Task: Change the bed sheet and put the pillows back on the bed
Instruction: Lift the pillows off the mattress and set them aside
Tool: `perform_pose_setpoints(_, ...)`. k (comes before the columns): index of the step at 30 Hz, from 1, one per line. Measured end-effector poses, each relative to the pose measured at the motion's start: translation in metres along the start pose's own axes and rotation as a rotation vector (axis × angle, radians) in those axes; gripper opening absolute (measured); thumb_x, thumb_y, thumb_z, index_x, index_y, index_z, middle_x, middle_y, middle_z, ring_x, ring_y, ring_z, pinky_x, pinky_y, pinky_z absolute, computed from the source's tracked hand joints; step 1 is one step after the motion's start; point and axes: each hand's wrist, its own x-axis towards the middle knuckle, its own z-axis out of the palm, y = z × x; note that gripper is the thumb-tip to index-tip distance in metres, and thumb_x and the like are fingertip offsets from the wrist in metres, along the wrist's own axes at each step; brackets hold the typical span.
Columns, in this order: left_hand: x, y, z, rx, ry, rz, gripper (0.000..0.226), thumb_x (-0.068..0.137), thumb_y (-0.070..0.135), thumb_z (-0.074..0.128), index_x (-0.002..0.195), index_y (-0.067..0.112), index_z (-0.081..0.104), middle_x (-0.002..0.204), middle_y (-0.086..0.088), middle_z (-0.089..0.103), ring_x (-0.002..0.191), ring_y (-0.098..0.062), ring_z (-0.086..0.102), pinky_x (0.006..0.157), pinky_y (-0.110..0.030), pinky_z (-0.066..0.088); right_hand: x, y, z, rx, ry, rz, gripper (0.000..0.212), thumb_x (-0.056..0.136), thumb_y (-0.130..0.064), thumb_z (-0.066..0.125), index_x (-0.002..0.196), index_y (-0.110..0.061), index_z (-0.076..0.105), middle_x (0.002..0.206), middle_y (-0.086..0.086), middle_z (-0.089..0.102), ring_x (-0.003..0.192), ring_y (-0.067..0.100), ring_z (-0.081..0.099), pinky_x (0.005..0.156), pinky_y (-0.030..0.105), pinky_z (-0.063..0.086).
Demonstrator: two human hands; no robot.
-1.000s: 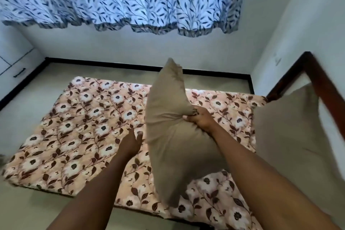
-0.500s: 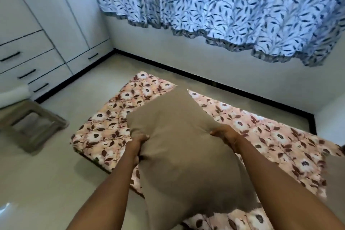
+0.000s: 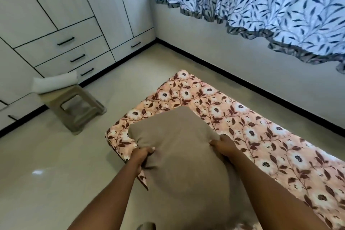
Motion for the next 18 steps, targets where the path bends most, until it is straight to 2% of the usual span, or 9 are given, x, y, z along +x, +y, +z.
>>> perform_pose_setpoints(4,0.038,0.019,-0.009,-0.015,-0.018,-0.062,0.029,0.087,0.013,0.071,0.115,0.006,0.066,0.104,-0.014,0.072,0.09,-0.03,0.068,0.064,-0.031,0.053,0.056,-0.04,0.02,-0.148,0.032,-0.035,0.025,0.094,-0.029,0.061,0.111,-0.01,0.06,0.109,0.01,0.062,0.088,0.02,0.054,0.068,0.033,0.04)
perform_pose_setpoints(7,0.08,0.042,-0.014,-0.022,-0.058,-0.113,0.019,0.092,0.017,0.065,0.108,0.008,0.066,0.102,-0.014,0.071,0.09,-0.029,0.065,0.073,-0.036,0.053,0.103,-0.075,0.036,-0.278,0.058,-0.066,0.015,0.097,-0.029,0.058,0.102,-0.015,0.056,0.102,0.007,0.06,0.083,0.017,0.052,0.068,0.032,0.039)
perform_pose_setpoints(10,0.137,0.072,-0.013,-0.04,-0.101,-0.152,0.01,0.093,0.015,0.064,0.1,0.009,0.066,0.1,-0.016,0.07,0.089,-0.031,0.064,0.082,-0.041,0.055,0.156,-0.108,0.053,-0.371,0.092,-0.054,0.013,0.099,-0.029,0.054,0.101,-0.016,0.054,0.099,0.004,0.058,0.088,0.02,0.053,0.073,0.033,0.041)
perform_pose_setpoints(12,0.175,0.098,-0.007,-0.048,-0.134,-0.156,0.011,0.093,0.013,0.064,0.103,0.008,0.067,0.102,-0.016,0.07,0.092,-0.032,0.065,0.08,-0.042,0.056,0.192,-0.132,0.058,-0.414,0.131,-0.057,0.013,0.098,-0.027,0.055,0.104,-0.015,0.054,0.1,0.004,0.059,0.091,0.022,0.053,0.076,0.035,0.044)
perform_pose_setpoints(15,0.233,0.134,0.002,-0.072,-0.181,-0.163,0.014,0.093,0.011,0.063,0.107,0.012,0.068,0.106,-0.014,0.071,0.101,-0.034,0.067,0.092,-0.052,0.056,0.252,-0.176,0.067,-0.443,0.177,-0.057,0.01,0.098,-0.025,0.054,0.103,-0.017,0.053,0.104,0.008,0.063,0.093,0.024,0.056,0.083,0.04,0.049)
perform_pose_setpoints(18,0.279,0.161,0.012,-0.091,-0.191,-0.16,0.014,0.091,0.015,0.066,0.104,0.019,0.067,0.108,-0.01,0.072,0.101,-0.03,0.067,0.091,-0.05,0.057,0.304,-0.21,0.071,-0.474,0.203,-0.033,0.016,0.092,-0.021,0.055,0.108,-0.016,0.053,0.108,0.013,0.062,0.105,0.034,0.058,0.092,0.048,0.049)
